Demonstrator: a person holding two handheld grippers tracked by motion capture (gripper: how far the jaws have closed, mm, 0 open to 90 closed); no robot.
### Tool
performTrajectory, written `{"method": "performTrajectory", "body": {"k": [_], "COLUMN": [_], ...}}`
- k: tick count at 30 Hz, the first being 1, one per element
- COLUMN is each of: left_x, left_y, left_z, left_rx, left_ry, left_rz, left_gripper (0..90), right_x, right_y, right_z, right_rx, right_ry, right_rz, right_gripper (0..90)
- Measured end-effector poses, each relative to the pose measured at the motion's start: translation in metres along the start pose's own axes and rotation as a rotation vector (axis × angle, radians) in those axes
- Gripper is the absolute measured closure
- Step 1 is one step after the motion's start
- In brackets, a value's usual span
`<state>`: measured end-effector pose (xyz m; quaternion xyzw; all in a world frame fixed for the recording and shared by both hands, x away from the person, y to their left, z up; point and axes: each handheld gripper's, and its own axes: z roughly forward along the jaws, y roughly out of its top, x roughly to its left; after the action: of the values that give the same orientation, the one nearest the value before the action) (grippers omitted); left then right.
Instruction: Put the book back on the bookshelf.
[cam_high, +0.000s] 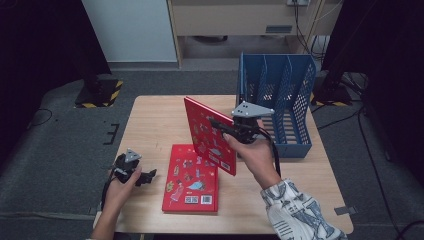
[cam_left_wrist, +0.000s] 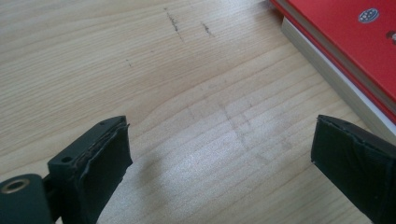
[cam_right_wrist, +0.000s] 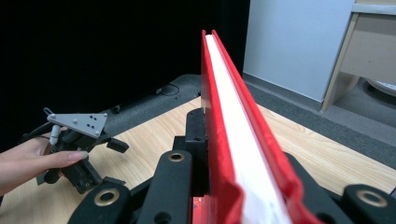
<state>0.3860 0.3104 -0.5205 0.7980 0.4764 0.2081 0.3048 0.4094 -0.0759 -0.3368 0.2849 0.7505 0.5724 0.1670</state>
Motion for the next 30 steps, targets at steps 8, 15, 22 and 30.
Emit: {"method": "performTrajectory", "body": {"k": [8,15,22,30], "left_x": [0.003,0.001,0.002,0.003], "left_y": [0.0,-0.001,-0.002,-0.003], "left_z": [-0.001,0.001,0.003,0.005], "left_rx": [-0.009,0.019,0.031,0.046], "left_ry": [0.013,0.018,0.013,0.008], "left_rz": [-0.024,-0.004,-0.009,-0.023], "left_gripper": [2.3,2.3,2.5,2.5], "right_x": [0.001,0.005,0.007,0.006], "right_y": [-0.002,-0.002,-0.007,-0.017], "right_z": [-0.002,-0.016,-0.034,-0.05], "right_rx": [-0.003,-0.013,-0.026,-0.03], "right_ry": [0.005,-0.024,-0.029,-0.029], "right_rz": [0.011,0.005,0.01,0.019], "right_gripper": [79.2,79.2,79.2,79.2]}}
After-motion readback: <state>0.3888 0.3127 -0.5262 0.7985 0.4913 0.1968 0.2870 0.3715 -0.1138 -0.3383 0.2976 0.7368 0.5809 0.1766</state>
